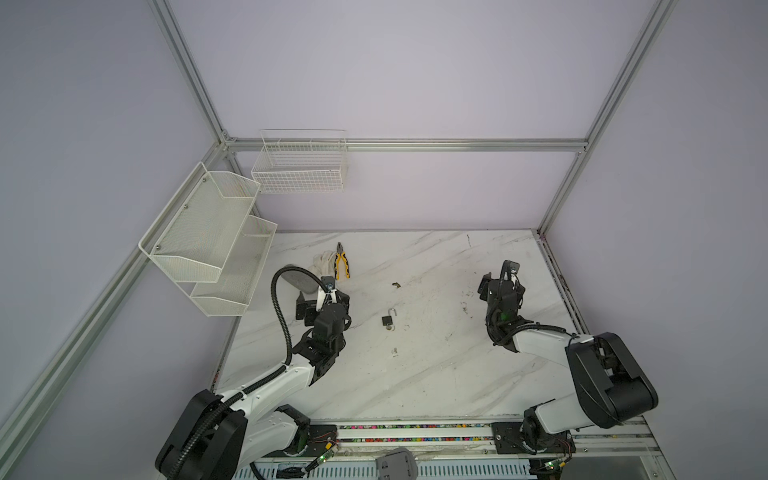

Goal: Unlock with the key

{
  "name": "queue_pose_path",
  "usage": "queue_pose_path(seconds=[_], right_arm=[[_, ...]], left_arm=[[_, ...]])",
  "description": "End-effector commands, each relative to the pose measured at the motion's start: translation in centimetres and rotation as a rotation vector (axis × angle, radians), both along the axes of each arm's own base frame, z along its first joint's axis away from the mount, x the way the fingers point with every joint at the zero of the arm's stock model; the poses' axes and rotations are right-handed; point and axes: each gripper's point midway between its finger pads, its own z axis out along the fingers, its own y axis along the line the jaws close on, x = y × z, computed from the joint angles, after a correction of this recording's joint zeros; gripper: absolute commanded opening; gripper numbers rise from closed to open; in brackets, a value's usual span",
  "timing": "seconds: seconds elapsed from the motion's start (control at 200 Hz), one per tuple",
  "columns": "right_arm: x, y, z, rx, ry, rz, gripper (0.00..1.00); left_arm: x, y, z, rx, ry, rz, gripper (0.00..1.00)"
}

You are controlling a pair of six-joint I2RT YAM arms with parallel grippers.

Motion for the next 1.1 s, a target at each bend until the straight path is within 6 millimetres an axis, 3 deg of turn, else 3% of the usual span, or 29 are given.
queue_pose_path(seconds=[0.0,0.11,0.215,0.355,0.42,0.47,0.515,0.575,0.64,1.095], right_arm=[[0.1,-1.7,2.9,-0.013,-0.195,-0.055,0.79],[0.4,-1.7,3.0,-0.013,-0.225,-0.012,0.80],[0.8,-0.9,3.3,-0.044,-0.253,0.079,0.80],[0.4,0.1,2.8,-0.123,-0.329,0.165,0.82],[0.5,0.1,2.1,-0.073,-0.295,0.177,0.83],[0.6,-0.2,1.2,-0.061,-0.287,0.189,0.84],[0.7,-0.6,1.8,-0.107,-0.330,0.162,0.91],[1.6,-0.7,0.5,-0.047,-0.242,0.155,0.97],[2.0,-2.0,1.0,-0.062,-0.270,0.097,0.97],[2.0,-2.2,0.8,-0.041,-0.255,0.084,0.97]], left_arm=[[0.6,2.5,-0.1,-0.012,-0.119,0.025,1.00],[2.4,2.4,-2.7,-0.064,-0.091,-0.053,1.00],[3.7,1.8,-3.6,-0.006,-0.095,-0.125,1.00],[3.9,3.0,-4.5,-0.053,-0.095,-0.098,1.00],[3.8,3.8,-4.7,-0.092,-0.103,-0.091,1.00],[4.0,4.4,-5.0,-0.125,-0.104,-0.094,1.00],[4.1,5.2,-6.2,-0.176,-0.078,-0.075,1.00],[4.8,6.2,-6.5,-0.189,-0.086,-0.061,1.00],[5.3,6.9,-7.0,-0.239,-0.043,-0.040,1.00],[5.3,7.1,-6.9,-0.233,-0.049,-0.043,1.00]])
